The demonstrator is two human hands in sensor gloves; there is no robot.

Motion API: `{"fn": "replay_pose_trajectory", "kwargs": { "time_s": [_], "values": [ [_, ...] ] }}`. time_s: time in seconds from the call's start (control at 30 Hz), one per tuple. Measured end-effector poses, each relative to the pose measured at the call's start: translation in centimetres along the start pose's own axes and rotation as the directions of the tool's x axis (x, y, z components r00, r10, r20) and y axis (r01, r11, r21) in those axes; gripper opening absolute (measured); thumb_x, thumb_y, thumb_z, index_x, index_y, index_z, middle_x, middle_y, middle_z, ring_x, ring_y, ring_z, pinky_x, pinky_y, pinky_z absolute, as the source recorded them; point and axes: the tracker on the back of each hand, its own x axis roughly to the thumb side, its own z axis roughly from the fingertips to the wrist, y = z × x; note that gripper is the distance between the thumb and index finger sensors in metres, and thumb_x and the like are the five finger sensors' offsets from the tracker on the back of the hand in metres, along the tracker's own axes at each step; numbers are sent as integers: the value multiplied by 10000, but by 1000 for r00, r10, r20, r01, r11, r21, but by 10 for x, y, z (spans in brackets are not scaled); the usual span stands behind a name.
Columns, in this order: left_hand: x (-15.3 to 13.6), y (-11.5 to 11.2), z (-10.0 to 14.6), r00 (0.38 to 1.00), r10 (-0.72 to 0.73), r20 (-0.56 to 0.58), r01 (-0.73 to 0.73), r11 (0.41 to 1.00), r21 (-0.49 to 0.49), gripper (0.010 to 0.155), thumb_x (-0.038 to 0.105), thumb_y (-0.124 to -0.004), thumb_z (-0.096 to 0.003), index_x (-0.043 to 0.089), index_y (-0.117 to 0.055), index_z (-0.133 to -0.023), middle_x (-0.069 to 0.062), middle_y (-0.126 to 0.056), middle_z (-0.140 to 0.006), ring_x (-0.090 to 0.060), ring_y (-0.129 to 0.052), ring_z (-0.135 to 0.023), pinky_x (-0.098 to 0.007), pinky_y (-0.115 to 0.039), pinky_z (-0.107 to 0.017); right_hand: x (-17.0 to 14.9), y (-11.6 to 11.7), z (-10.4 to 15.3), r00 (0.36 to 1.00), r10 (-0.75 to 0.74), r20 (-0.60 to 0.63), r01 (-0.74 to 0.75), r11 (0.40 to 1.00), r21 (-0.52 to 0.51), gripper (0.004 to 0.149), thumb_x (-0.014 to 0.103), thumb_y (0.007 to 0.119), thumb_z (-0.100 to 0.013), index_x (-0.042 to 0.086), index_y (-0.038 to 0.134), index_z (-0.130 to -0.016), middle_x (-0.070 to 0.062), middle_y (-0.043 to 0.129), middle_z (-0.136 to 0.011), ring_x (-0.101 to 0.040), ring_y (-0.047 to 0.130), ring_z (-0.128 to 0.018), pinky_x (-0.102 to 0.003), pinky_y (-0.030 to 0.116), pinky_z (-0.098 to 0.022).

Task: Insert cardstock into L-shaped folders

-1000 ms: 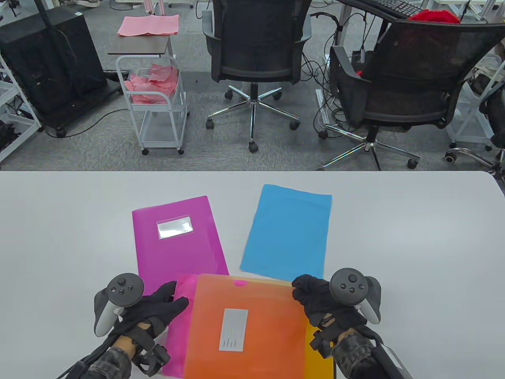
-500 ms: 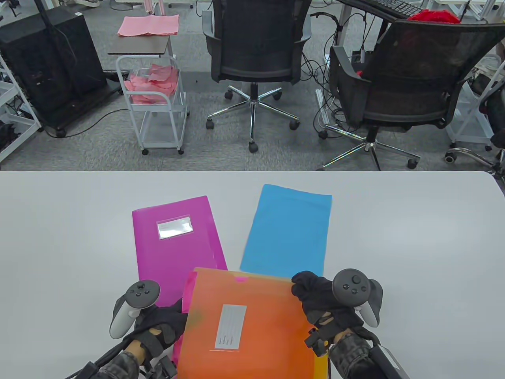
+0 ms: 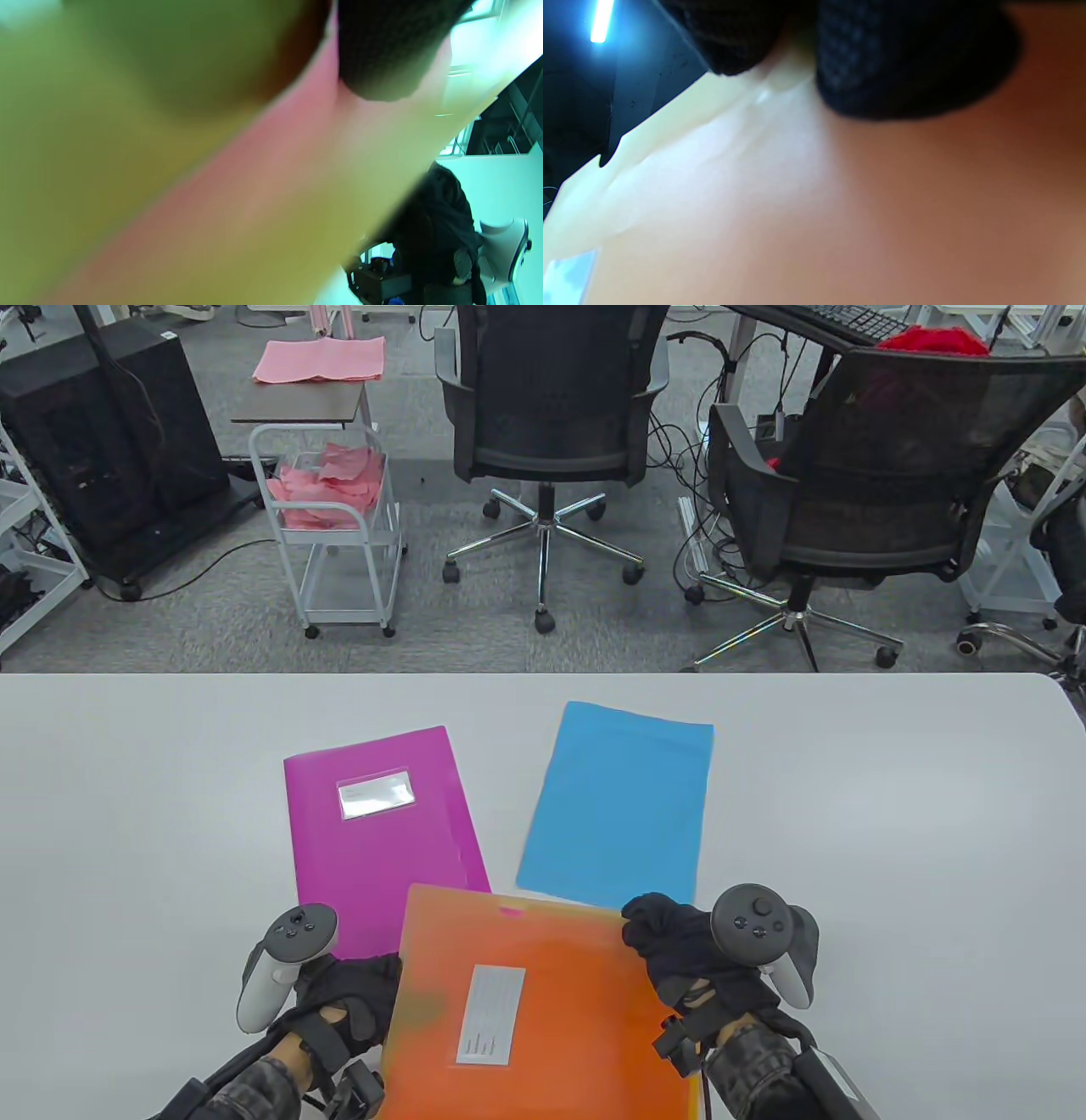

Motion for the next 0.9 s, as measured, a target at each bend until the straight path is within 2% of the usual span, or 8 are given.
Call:
{"fn": "replay_pose_trajectory", "kwargs": {
  "time_s": [0.1, 0.2, 0.27, 0.47, 0.67, 0.73, 0.8, 0.9],
  "values": [
    [-5, 3, 0, 995, 79, 57, -77, 996, -46, 589, 595, -782, -471, 178, -738, -884, -23, -982, -641, -243, -1099, -446, -492, -855, -434, -4, -2, 0, 1000, -5, -12, 5, 1000, 0, 432, 384, 773, -330, 155, 740, -695, -144, 889, -465, -189, 955, -76, -302, 839, 21],
    [-11, 4, -1, 978, 209, 25, -203, 970, -136, 572, 502, -727, -520, 133, -678, -954, -105, -964, -737, -325, -1086, -526, -527, -827, -454, -7, -2, 0, 1000, -3, -30, 3, 1000, 4, 433, 382, 774, -333, 153, 738, -699, -150, 887, -471, -198, 957, -81, -308, 839, 18],
    [-11, 4, -1, 983, 179, 28, -174, 975, -139, 518, 421, -726, -529, 134, -678, -957, -108, -966, -748, -321, -1094, -529, -519, -836, -452, -8, -2, 0, 999, 2, -37, -1, 1000, 8, 433, 380, 776, -333, 152, 738, -700, -154, 887, -472, -201, 957, -82, -311, 839, 17],
    [-9, 0, -2, 994, 109, 13, -107, 986, -128, 483, 327, -805, -499, 134, -706, -930, -93, -976, -737, -303, -1105, -512, -508, -850, -440, -7, -1, 0, 999, 25, -37, -25, 1000, 7, 437, 381, 776, -335, 166, 734, -713, -158, 889, -500, -197, 960, -87, -303, 844, 17],
    [2, 2, 0, 997, -59, 55, 59, 998, 1, 408, 341, -892, -439, 215, -775, -809, -48, -989, -658, -254, -1101, -445, -486, -861, -415, -4, 0, 1, 1000, 21, -20, -22, 999, -28, 432, 384, 776, -331, 202, 744, -722, -187, 686, -837, -183, 963, -117, -285, 855, -1],
    [3, 1, 0, 996, -76, 52, 76, 997, -1, 397, 349, -909, -427, 218, -780, -779, -44, -992, -640, -250, -1101, -430, -484, -863, -408, -4, 0, 1, 999, 31, -20, -32, 999, -18, 433, 383, 774, -332, 198, 742, -722, -214, 649, -886, -185, 966, -116, -290, 859, 2],
    [1, 1, 0, 997, -65, 45, 67, 997, -25, 402, 355, -910, -431, 219, -780, -786, -42, -990, -648, -247, -1102, -438, -485, -861, -415, -5, 0, 0, 999, 19, -25, -19, 1000, 3, 433, 380, 773, -336, 192, 738, -725, -235, 651, -883, -192, 971, -108, -297, 861, 9],
    [-1, 0, -1, 997, -17, 71, 21, 998, -56, 468, 367, -870, -457, 246, -746, -892, -42, -970, -731, -283, -1085, -523, -511, -837, -454, -7, 0, 0, 999, 25, -33, -24, 1000, 13, 435, 374, 767, -342, 181, 726, -729, -245, 735, -825, -212, 983, -113, -313, 864, 7]
  ]
}}
